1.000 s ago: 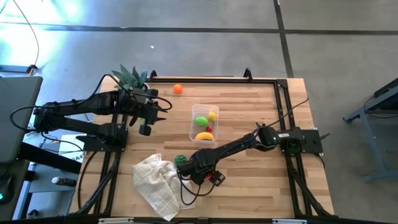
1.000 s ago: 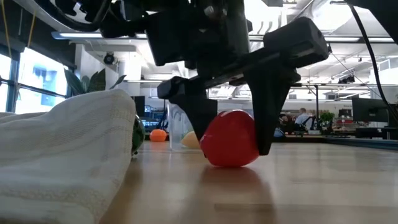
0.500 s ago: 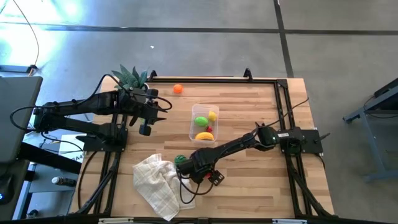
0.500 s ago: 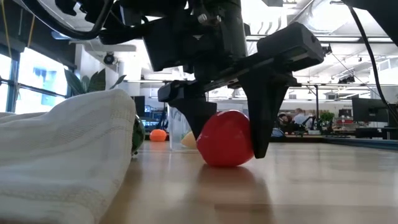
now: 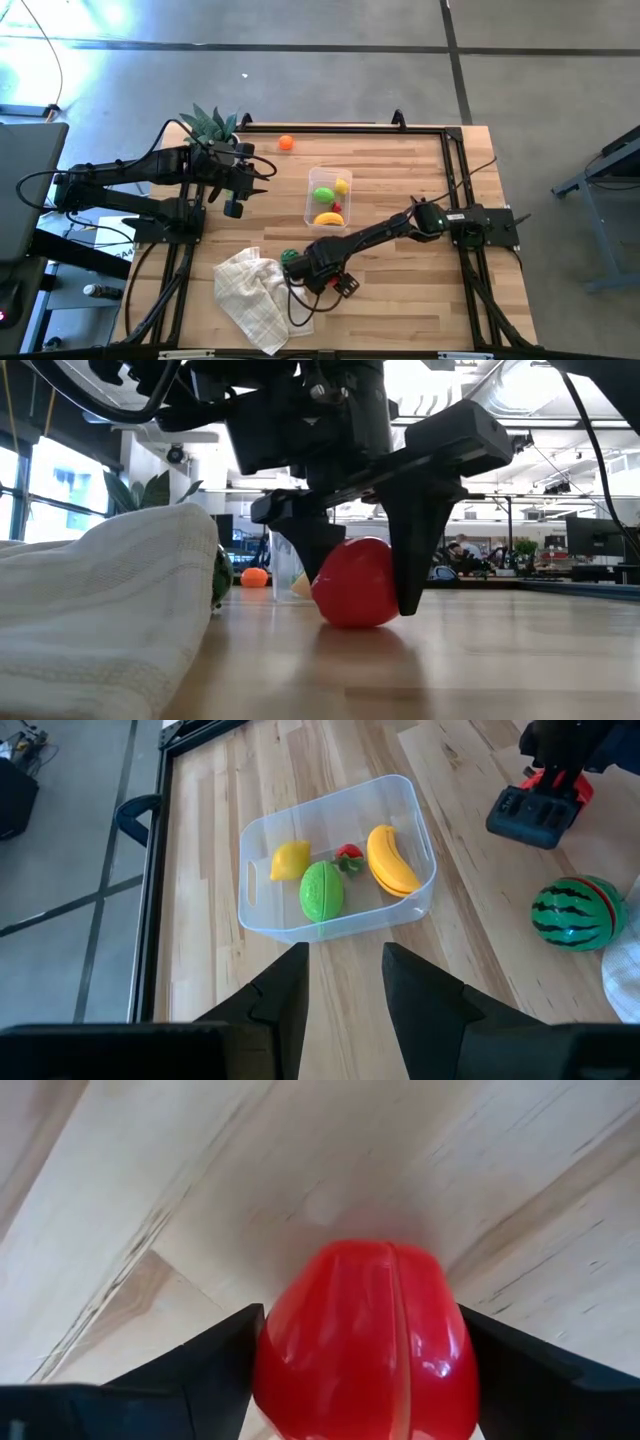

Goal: Pick and placing Produce into tupperware
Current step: Put the red apple into the transparent bin

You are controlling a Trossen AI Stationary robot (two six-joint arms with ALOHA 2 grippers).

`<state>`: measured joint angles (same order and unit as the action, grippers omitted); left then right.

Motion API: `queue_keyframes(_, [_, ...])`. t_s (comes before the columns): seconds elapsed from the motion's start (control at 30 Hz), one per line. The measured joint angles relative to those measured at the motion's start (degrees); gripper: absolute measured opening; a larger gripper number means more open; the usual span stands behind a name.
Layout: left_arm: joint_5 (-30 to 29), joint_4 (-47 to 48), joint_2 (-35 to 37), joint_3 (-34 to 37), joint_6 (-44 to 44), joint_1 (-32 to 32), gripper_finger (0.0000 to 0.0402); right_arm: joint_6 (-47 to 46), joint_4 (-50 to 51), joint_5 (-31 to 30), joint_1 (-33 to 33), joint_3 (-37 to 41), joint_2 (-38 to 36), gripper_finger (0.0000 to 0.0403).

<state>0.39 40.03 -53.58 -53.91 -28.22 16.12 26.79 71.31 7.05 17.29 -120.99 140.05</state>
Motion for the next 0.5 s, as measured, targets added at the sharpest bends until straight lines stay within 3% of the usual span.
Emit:
queue_keyframes(0.2, [0.0,0.0,0.01,0.0,0.0,0.0,0.0117,0.02,-0.24,0.0,-0.08,0.0,-0.07,0.0266])
queue_keyframes(0.5, [-0.01,0.0,0.01,0.0,0.0,0.0,0.0117,0.01,-0.24,0.0,-0.08,0.0,-0.09,0.0264])
